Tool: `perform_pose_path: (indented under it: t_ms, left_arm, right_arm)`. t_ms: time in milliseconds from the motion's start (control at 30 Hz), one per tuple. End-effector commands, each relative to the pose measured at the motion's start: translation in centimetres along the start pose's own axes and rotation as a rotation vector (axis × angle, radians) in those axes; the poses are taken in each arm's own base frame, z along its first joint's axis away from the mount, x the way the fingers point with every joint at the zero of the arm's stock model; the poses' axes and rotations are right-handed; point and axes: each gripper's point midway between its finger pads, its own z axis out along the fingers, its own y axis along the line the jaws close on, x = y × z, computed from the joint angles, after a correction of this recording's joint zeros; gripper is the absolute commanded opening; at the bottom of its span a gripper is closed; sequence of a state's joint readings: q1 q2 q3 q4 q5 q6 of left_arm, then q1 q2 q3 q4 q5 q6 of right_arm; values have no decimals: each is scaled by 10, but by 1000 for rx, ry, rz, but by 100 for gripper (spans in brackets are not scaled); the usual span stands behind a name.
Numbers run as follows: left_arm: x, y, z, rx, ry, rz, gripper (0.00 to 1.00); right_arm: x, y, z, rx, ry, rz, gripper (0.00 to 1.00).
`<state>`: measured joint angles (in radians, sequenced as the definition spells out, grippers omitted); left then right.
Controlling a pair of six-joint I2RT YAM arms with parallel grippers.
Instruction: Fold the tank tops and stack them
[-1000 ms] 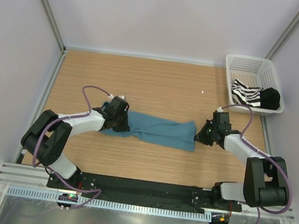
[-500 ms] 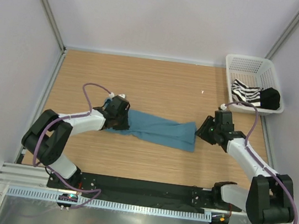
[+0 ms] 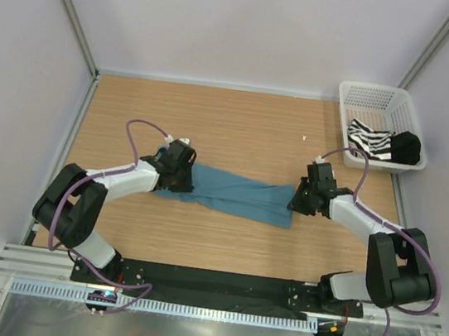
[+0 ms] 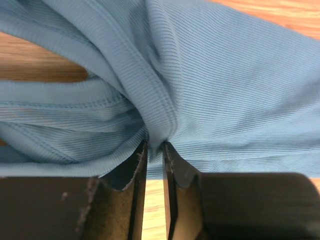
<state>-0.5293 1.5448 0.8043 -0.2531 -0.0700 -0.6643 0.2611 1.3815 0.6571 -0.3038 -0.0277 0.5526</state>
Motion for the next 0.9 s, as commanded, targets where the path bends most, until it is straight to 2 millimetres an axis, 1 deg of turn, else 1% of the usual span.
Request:
perform_pose_path:
  t_ms: [0, 33, 100, 133, 167, 200, 233, 267, 300, 333, 367, 400, 433, 467, 500, 533, 567, 633, 667, 700, 733, 800, 833, 867]
  left_arm:
    - [-25, 3, -10, -23, -45, 1, 20]
    - [-28, 5, -12, -20, -49, -2, 23]
    - [-39, 13, -15, -24, -69, -30, 27]
    - [-45, 13, -19, -15, -84, -40, 32]
    - [-54, 19, -21, -17, -99, -65, 34]
    - [-60, 21, -23, -14, -109, -78, 36]
    - [-71, 21, -26, -8, -130, -93, 42]
    - [-78, 28, -26, -20, -137, -120, 44]
    - [-84, 30, -26, -22, -140, -135, 46]
    - [-97, 32, -26, -21, -147, -156, 50]
    - [-102, 32, -25, -20, -146, -162, 51]
    - [-108, 32, -25, -21, -149, -169, 56]
    - [-121, 31, -27, -23, -168, -184, 59]
    - [-123, 33, -23, -34, -160, -191, 62]
    - [-127, 36, -22, -43, -164, -208, 69]
    - [-133, 40, -21, -67, -169, -217, 71]
    - [-133, 45, -14, -91, -157, -223, 72]
    - [-133, 57, -7, -134, -139, -251, 73]
    - [-136, 59, -5, -138, -140, -264, 73]
    - [-133, 63, 3, -148, -122, -273, 74]
    - [-134, 68, 5, -154, -118, -288, 74]
    - [-133, 71, 14, -167, -95, -303, 73]
    - [-129, 75, 16, -181, -75, -310, 73]
    - [-130, 75, 17, -188, -72, -313, 73]
  right_arm:
    - [-4, -9, -2, 38, -59, 7, 16]
    - [-7, -9, -6, 43, -80, 4, 16]
    - [-1, -11, -9, 53, -76, -11, 14]
    - [2, -11, -10, 59, -75, -12, 14]
    - [2, -9, -13, 51, -84, -18, 14]
    - [9, -9, -14, 57, -72, -31, 14]
    - [11, -7, -15, 56, -74, -31, 14]
    - [11, -6, -17, 53, -79, -34, 14]
    - [15, -4, -17, 50, -76, -43, 14]
    - [17, -4, -17, 49, -76, -42, 14]
    - [19, -3, -18, 48, -74, -47, 14]
    - [19, -3, -18, 49, -73, -46, 14]
    - [20, -2, -17, 47, -71, -48, 14]
    - [19, -2, -17, 46, -72, -50, 14]
    - [20, -2, -17, 46, -71, -50, 13]
    - [19, -1, -17, 44, -72, -47, 14]
    - [20, -1, -17, 45, -70, -49, 14]
    - [19, -1, -18, 43, -74, -49, 14]
    - [20, -1, -17, 46, -69, -51, 14]
    - [20, -1, -17, 43, -69, -53, 14]
    - [20, 0, -17, 42, -70, -53, 14]
    - [20, -1, -17, 46, -69, -53, 13]
    - [20, -1, -17, 46, -69, -54, 14]
    - [20, -1, -16, 45, -68, -56, 13]
